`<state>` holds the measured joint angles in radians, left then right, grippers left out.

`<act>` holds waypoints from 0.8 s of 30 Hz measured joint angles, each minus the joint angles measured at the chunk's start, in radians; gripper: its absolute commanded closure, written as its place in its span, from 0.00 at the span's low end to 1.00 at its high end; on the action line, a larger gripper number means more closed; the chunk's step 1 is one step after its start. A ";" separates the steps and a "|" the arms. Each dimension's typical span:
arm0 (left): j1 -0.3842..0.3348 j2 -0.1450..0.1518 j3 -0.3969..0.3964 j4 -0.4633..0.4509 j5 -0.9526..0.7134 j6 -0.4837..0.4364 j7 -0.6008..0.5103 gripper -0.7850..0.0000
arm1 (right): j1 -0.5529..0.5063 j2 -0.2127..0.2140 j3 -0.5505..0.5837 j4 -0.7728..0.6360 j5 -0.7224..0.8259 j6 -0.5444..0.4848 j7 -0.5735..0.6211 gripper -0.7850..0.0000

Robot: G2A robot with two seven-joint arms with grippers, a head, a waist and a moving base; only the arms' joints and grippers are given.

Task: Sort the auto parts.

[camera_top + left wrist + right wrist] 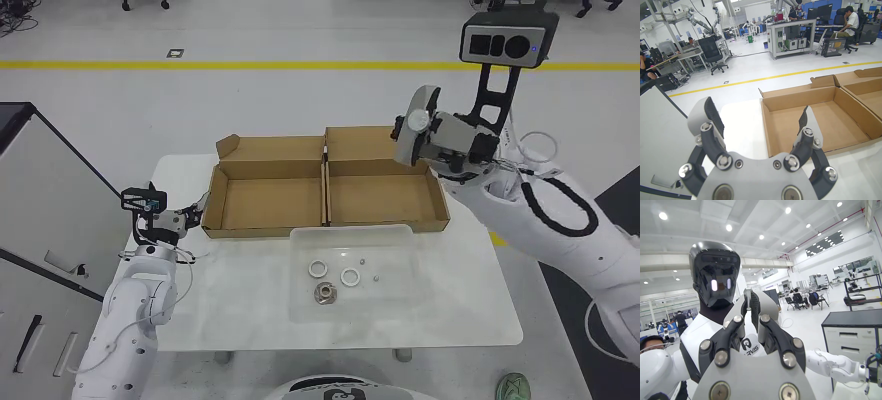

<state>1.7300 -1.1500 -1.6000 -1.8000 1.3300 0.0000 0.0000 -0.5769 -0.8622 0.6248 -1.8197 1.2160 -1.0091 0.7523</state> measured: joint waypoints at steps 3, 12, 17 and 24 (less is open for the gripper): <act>0.000 0.000 0.000 0.000 0.000 0.000 0.000 0.00 | -0.043 -0.009 0.032 -0.025 0.057 -0.004 0.002 1.00; 0.000 0.000 0.000 0.000 0.000 0.000 0.000 0.00 | -0.144 -0.045 0.121 -0.066 0.161 0.018 0.076 1.00; 0.000 0.000 0.000 0.000 0.000 0.000 0.000 0.00 | -0.172 -0.060 0.172 -0.039 0.110 0.053 0.112 1.00; 0.000 0.000 0.000 0.000 0.000 0.000 0.000 0.00 | -0.191 -0.065 0.245 0.000 -0.069 0.134 0.121 1.00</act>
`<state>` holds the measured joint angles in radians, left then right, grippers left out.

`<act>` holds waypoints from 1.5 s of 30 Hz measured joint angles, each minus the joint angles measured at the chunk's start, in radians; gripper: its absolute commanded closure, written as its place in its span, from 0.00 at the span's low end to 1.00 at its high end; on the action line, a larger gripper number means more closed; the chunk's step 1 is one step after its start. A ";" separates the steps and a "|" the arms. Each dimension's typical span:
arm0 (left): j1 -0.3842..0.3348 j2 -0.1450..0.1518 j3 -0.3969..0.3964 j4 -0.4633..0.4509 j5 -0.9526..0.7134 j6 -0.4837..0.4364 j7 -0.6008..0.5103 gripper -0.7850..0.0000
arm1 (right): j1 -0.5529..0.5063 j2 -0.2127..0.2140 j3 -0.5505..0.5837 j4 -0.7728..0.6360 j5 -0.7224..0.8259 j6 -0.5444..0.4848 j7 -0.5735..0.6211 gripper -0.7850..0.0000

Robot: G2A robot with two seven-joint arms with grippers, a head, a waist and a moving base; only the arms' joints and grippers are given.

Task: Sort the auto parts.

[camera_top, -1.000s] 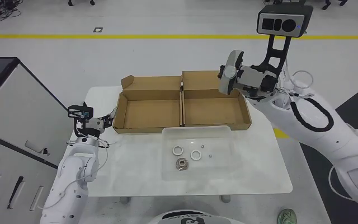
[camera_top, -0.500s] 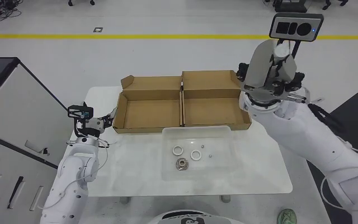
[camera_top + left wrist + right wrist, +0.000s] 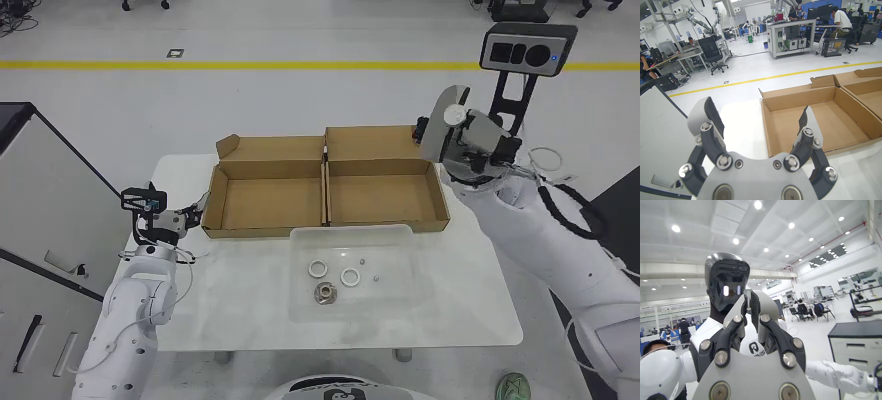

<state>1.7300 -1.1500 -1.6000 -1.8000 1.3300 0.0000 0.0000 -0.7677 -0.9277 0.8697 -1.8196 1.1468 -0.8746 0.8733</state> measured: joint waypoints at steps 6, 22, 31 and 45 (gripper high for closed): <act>0.000 0.000 0.000 0.000 0.000 0.000 0.000 0.00 | -0.033 -0.005 0.046 -0.037 -0.113 0.055 -0.041 1.00; 0.000 0.000 0.000 0.000 0.000 0.000 0.000 0.00 | -0.141 -0.046 0.116 -0.069 0.154 0.000 0.071 1.00; 0.000 0.000 0.000 0.000 0.000 0.000 0.000 0.00 | -0.146 -0.057 0.172 -0.045 -0.015 0.101 0.053 1.00; 0.000 0.000 0.000 0.000 0.000 0.000 0.000 0.00 | -0.187 -0.077 0.208 -0.102 -0.125 0.168 -0.002 1.00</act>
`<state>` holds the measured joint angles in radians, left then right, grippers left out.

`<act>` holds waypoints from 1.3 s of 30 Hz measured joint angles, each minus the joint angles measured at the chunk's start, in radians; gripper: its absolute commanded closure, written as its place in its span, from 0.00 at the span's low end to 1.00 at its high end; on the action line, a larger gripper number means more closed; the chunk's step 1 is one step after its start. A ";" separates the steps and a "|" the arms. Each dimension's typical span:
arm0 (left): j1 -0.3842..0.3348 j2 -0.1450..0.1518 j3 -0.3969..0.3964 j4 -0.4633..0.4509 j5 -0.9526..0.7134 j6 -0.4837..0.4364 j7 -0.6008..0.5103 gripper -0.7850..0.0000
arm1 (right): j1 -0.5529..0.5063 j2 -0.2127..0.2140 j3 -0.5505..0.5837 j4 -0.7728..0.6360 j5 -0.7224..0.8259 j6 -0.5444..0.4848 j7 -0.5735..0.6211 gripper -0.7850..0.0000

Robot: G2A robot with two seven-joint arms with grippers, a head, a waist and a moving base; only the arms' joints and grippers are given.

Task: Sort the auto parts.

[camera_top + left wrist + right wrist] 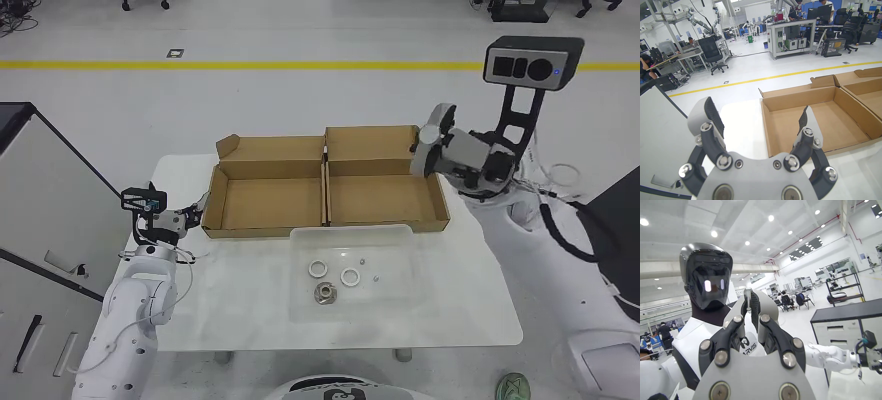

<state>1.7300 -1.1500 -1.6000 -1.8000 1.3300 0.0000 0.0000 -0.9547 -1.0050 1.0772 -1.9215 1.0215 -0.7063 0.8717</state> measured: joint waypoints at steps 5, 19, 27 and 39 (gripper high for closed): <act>0.000 0.000 0.000 0.000 0.000 0.000 0.000 0.00 | -0.012 -0.012 0.004 0.010 0.091 -0.023 0.036 1.00; 0.000 0.000 0.000 0.000 0.000 0.000 0.000 0.00 | -0.019 -0.025 0.012 0.014 0.152 -0.017 0.072 1.00; 0.000 0.000 0.000 0.000 0.000 0.000 0.000 0.00 | -0.019 -0.025 0.012 0.014 0.152 -0.017 0.072 1.00; 0.000 0.000 0.000 0.000 0.000 0.000 0.000 0.00 | -0.075 -0.007 0.116 0.053 -0.083 0.147 0.007 1.00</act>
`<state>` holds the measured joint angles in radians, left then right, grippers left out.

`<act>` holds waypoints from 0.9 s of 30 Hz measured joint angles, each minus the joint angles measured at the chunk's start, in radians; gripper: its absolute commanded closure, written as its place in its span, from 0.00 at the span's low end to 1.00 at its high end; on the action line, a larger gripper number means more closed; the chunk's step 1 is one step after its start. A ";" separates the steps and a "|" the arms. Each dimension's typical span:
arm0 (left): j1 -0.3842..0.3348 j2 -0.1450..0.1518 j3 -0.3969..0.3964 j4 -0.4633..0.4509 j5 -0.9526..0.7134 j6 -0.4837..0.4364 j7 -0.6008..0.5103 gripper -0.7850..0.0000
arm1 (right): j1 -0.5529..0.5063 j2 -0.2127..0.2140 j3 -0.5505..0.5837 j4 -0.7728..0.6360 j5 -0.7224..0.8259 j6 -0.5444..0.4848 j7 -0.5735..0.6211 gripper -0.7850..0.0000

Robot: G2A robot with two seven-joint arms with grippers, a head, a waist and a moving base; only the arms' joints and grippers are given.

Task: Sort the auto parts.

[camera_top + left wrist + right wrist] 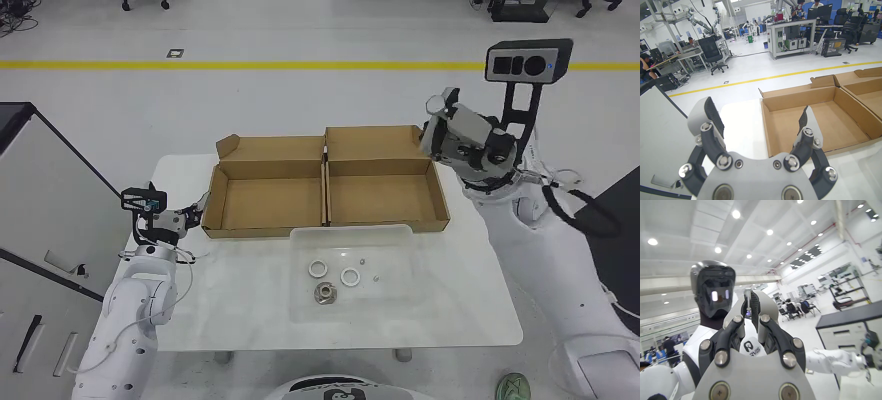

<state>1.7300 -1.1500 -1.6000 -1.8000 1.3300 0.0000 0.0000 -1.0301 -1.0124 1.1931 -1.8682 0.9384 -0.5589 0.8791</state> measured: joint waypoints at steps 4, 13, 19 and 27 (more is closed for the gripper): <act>0.000 0.000 0.000 0.000 0.000 0.000 0.000 0.00 | -0.020 0.018 0.085 0.010 -0.145 0.129 0.014 1.00; 0.000 0.000 0.000 0.000 0.000 0.000 0.000 0.00 | 0.067 0.052 0.180 0.023 -0.574 0.366 0.135 1.00; 0.000 0.000 0.000 0.000 0.000 0.000 0.000 0.00 | 0.236 0.053 0.073 0.081 -0.921 0.398 0.230 1.00; 0.000 0.000 0.000 0.000 0.000 0.000 0.000 0.00 | 0.447 0.022 -0.169 0.227 -1.304 0.356 0.280 1.00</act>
<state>1.7300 -1.1500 -1.6000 -1.8000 1.3300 0.0000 0.0000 -0.5832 -0.9906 1.0241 -1.6416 -0.3659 -0.2029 1.1594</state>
